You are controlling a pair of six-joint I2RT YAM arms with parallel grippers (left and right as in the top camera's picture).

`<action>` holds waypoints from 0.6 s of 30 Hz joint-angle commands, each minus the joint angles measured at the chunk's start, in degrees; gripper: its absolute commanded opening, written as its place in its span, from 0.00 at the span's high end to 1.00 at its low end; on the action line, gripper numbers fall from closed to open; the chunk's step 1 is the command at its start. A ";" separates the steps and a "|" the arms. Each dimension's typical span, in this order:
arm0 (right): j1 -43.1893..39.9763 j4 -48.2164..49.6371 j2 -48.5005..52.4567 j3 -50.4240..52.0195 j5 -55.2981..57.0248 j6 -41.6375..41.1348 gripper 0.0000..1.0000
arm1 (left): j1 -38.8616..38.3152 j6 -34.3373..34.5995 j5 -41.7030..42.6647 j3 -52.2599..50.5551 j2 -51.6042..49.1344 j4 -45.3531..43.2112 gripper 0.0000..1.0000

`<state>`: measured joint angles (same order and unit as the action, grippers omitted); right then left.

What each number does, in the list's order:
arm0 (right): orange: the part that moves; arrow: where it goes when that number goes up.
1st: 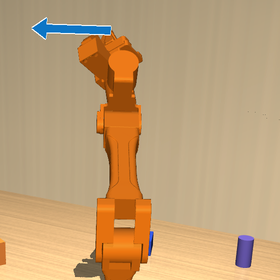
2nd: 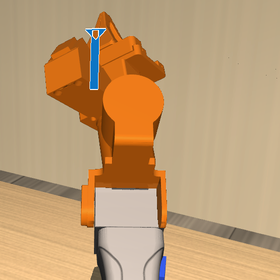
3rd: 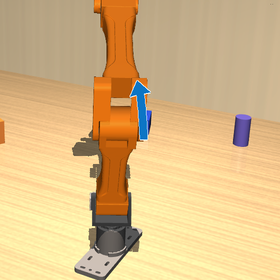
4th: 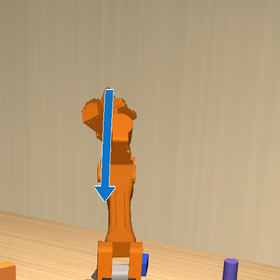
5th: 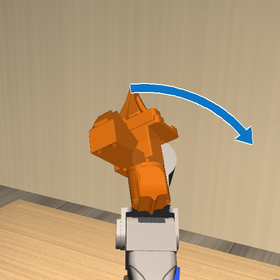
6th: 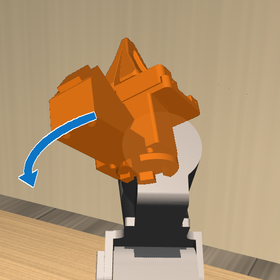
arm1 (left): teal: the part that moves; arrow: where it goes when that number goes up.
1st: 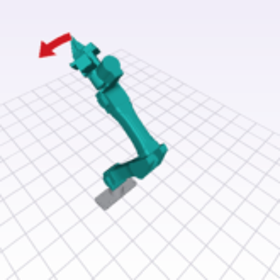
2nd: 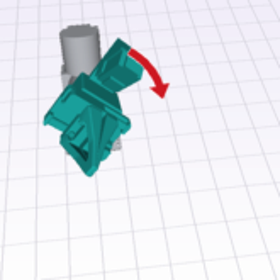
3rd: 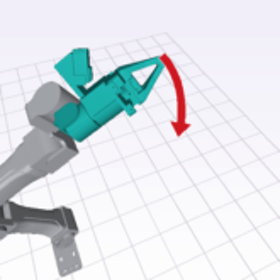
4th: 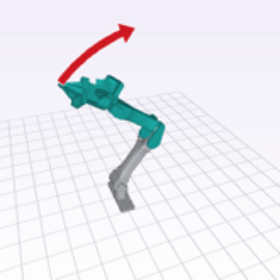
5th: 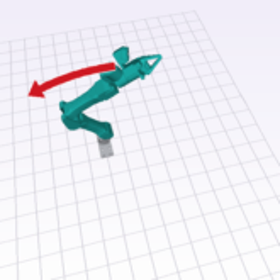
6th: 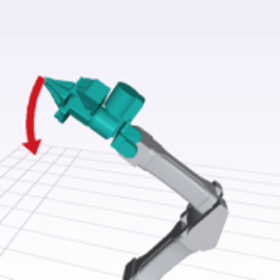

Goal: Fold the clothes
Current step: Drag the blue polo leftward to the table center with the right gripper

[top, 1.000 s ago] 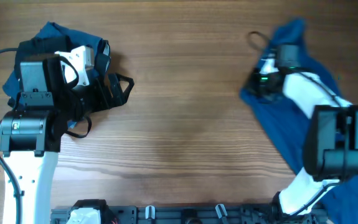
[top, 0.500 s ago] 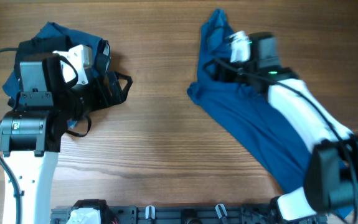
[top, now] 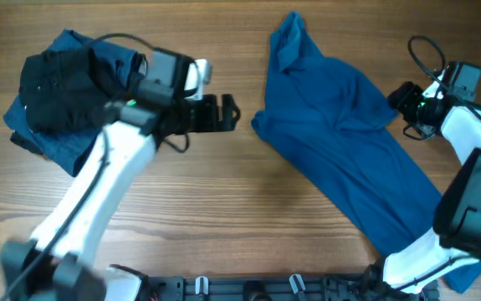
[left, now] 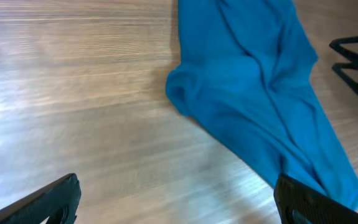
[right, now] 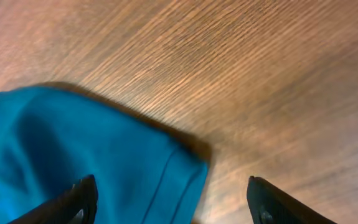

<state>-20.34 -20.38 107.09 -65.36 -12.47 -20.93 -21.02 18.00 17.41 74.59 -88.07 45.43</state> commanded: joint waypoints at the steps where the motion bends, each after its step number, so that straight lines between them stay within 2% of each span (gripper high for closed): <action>1: 0.35 0.46 4.28 0.02 0.33 0.37 0.28 | -1.38 1.20 -1.60 0.63 -7.50 -2.14 0.01; 4: 0.74 0.81 5.64 0.02 -2.25 0.39 0.39 | -1.38 1.38 -1.62 0.63 -10.43 -3.13 0.00; 7: 1.62 0.94 5.95 0.02 -4.31 0.37 0.44 | -1.38 1.40 -1.62 0.63 -11.76 -4.46 0.00; 10: 2.69 1.79 5.95 0.02 -4.28 0.35 0.70 | -1.38 1.38 -1.62 0.63 -11.82 -4.57 0.00; 11: 2.78 2.05 5.95 0.02 -4.26 0.35 0.75 | -1.38 1.38 -1.64 0.63 -11.82 -4.57 0.00; 13: 2.62 2.89 5.66 0.00 -3.80 0.39 0.91 | -1.38 1.38 -1.62 0.63 -11.82 -4.55 0.00; 15: 1.60 4.98 4.15 -0.70 -3.61 4.17 0.91 | -1.38 1.38 -1.64 0.63 -11.82 -4.55 0.00; 18: -1.38 5.42 1.33 -5.11 -3.63 5.27 0.92 | -1.38 1.38 -1.62 0.63 -11.82 -4.50 0.00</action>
<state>-18.70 -15.55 111.83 -65.78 -15.66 -18.39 -22.35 18.81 16.32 74.63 -99.39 41.06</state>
